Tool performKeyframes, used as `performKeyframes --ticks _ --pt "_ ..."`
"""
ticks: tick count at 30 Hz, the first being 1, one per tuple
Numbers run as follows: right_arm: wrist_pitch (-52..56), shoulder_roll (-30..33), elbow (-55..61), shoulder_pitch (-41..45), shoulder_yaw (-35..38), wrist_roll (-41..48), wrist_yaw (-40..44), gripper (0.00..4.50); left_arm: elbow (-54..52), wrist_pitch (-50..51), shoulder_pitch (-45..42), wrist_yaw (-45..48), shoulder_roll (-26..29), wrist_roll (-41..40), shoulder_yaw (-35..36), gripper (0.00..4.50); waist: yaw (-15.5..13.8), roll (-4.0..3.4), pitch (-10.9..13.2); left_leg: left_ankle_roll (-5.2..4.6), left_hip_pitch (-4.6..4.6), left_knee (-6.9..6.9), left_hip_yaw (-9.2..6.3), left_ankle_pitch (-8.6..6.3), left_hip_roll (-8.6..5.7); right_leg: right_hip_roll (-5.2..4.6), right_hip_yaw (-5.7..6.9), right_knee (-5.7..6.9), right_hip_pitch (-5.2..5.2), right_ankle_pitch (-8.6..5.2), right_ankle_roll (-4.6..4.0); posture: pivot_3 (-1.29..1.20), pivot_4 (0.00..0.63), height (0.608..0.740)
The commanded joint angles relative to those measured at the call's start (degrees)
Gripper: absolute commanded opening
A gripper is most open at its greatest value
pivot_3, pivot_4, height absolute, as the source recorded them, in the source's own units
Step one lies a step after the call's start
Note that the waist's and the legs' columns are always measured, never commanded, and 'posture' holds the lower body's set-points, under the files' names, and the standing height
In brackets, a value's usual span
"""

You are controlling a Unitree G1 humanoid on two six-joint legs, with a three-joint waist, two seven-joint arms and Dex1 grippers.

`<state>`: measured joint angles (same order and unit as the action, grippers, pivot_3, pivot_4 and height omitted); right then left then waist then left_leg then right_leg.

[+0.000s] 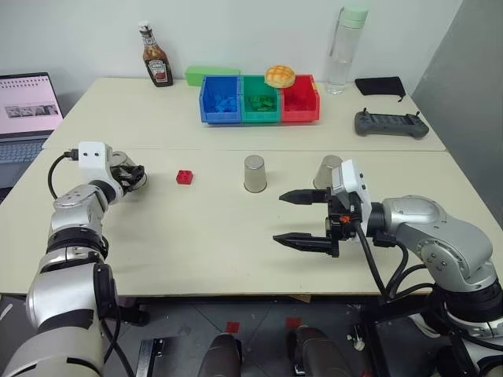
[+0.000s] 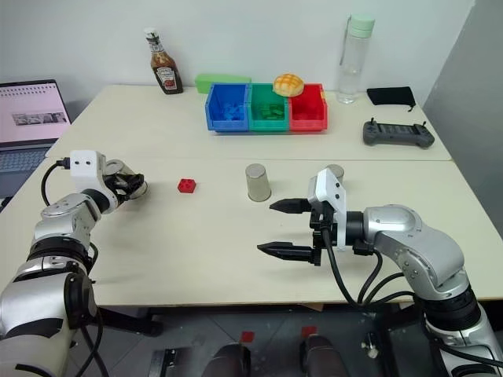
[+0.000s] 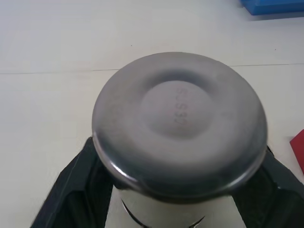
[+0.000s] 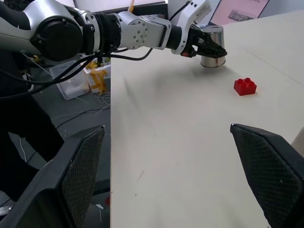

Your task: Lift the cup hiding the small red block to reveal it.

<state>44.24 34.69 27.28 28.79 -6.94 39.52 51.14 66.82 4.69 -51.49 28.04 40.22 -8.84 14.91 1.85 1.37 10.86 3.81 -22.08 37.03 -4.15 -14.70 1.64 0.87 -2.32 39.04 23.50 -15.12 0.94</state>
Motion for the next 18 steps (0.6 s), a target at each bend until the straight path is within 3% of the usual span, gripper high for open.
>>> performKeyframes --ticks 1,11,18 --pt "-0.32 -0.46 2.07 0.15 1.08 1.18 -0.55 4.5 -0.27 -0.33 -1.88 0.68 0.83 -0.54 0.93 4.42 0.0 0.0 0.0 0.0 0.0 0.0 0.0 0.0 0.0 0.0 0.0 0.0 0.0 0.0 0.0 0.0 0.15 0.74" --pt "-0.69 -0.73 1.58 0.63 1.93 1.36 -1.01 4.5 -5.55 -2.06 -2.44 1.83 2.91 -1.04 1.75 4.48 0.01 0.0 0.0 0.0 0.0 0.0 0.0 0.0 0.0 0.0 0.0 0.01 0.0 0.0 0.0 0.0 0.15 0.74" --pt "-1.16 -1.66 1.32 1.05 2.05 1.17 -1.44 4.5 -15.2 -0.96 0.46 4.93 5.19 -1.89 2.14 4.48 0.03 0.0 0.0 0.0 0.0 0.0 0.0 0.0 0.01 0.0 -0.01 0.01 0.0 0.01 -0.01 0.0 0.15 0.74"
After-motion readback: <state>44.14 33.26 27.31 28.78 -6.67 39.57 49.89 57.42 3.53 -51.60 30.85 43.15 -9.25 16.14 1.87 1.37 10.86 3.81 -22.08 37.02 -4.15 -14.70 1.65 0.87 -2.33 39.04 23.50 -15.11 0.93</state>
